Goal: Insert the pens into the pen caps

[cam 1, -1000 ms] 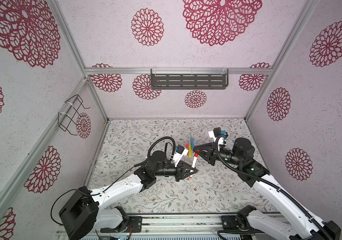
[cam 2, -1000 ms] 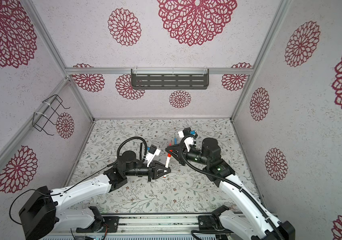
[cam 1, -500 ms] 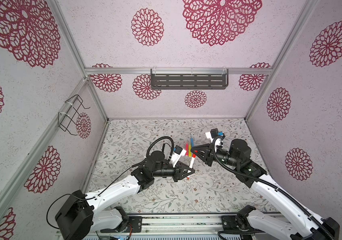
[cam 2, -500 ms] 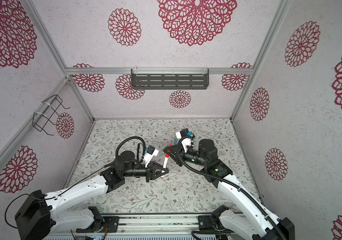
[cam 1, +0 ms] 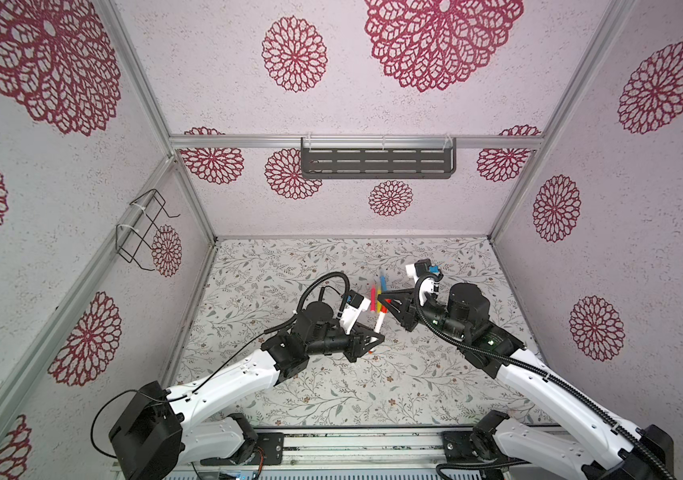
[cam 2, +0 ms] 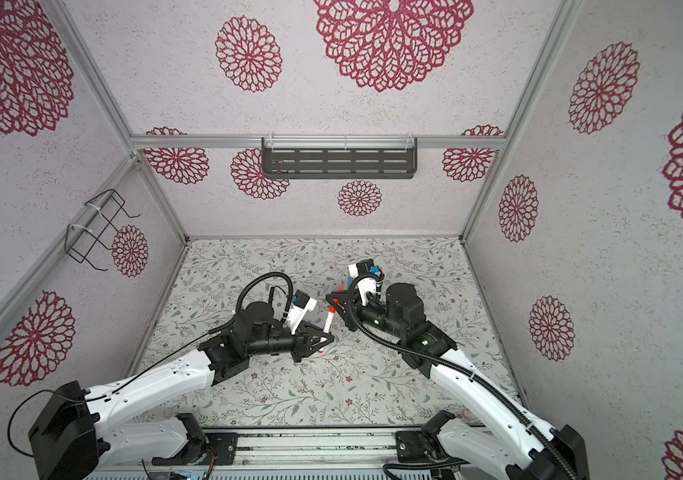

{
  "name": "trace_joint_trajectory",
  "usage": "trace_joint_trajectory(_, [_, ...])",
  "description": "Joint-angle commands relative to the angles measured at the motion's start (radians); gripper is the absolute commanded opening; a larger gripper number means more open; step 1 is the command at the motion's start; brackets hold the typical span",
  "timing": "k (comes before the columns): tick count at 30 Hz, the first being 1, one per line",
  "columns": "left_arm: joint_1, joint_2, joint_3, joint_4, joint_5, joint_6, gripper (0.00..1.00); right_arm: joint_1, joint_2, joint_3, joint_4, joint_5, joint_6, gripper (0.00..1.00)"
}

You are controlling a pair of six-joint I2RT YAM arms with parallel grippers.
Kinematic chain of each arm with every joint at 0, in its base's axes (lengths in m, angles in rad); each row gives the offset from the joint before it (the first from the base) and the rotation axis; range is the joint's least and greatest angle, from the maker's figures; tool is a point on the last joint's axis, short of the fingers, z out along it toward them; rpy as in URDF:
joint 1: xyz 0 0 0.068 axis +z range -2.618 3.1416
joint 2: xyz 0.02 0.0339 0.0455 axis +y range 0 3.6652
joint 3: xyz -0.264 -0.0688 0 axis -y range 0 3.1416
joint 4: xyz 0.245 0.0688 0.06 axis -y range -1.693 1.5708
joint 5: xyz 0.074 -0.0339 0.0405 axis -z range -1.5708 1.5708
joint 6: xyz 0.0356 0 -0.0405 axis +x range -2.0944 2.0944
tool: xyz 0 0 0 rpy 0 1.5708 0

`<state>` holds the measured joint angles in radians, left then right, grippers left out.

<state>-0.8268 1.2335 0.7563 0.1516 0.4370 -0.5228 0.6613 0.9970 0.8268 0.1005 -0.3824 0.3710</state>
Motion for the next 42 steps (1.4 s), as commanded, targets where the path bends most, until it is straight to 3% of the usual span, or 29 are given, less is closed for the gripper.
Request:
trace_joint_trajectory(1, [0.048, -0.013, 0.105, 0.262, -0.170, -0.067, 0.00, 0.084, -0.011, -0.071, -0.203, -0.204, -0.055, 0.00])
trace_joint_trajectory(6, [0.071, -0.024, 0.109, 0.286, -0.076, -0.081, 0.00, 0.106, -0.017, -0.065, -0.198, -0.329, -0.101, 0.00])
trace_joint_trajectory(11, [0.132, -0.046, 0.074, 0.442, 0.077, -0.182, 0.00, 0.107, -0.026, -0.061, -0.207, -0.446, -0.123, 0.00])
trace_joint_trajectory(14, [0.157, -0.046, 0.077, 0.510, 0.144, -0.234, 0.00, 0.112, -0.022, -0.060, -0.221, -0.476, -0.133, 0.00])
trace_joint_trajectory(19, [0.192, -0.070, 0.084, 0.523, 0.160, -0.254, 0.00, 0.116, -0.032, -0.063, -0.264, -0.474, -0.152, 0.00])
trace_joint_trajectory(24, [0.213, -0.103, 0.094, 0.446, 0.118, -0.222, 0.00, 0.116, -0.044, -0.061, -0.300, -0.428, -0.161, 0.00])
trace_joint_trajectory(28, [0.213, -0.145, 0.101, 0.343, 0.015, -0.164, 0.00, 0.118, -0.022, -0.055, -0.326, -0.372, -0.155, 0.00])
trace_joint_trajectory(33, [0.216, -0.177, 0.117, 0.260, -0.092, -0.107, 0.00, 0.142, -0.004, -0.070, -0.306, -0.223, -0.080, 0.00])
trace_joint_trajectory(42, [0.218, -0.169, 0.150, 0.201, -0.155, -0.049, 0.00, 0.243, 0.003, -0.082, -0.269, -0.041, 0.017, 0.00])
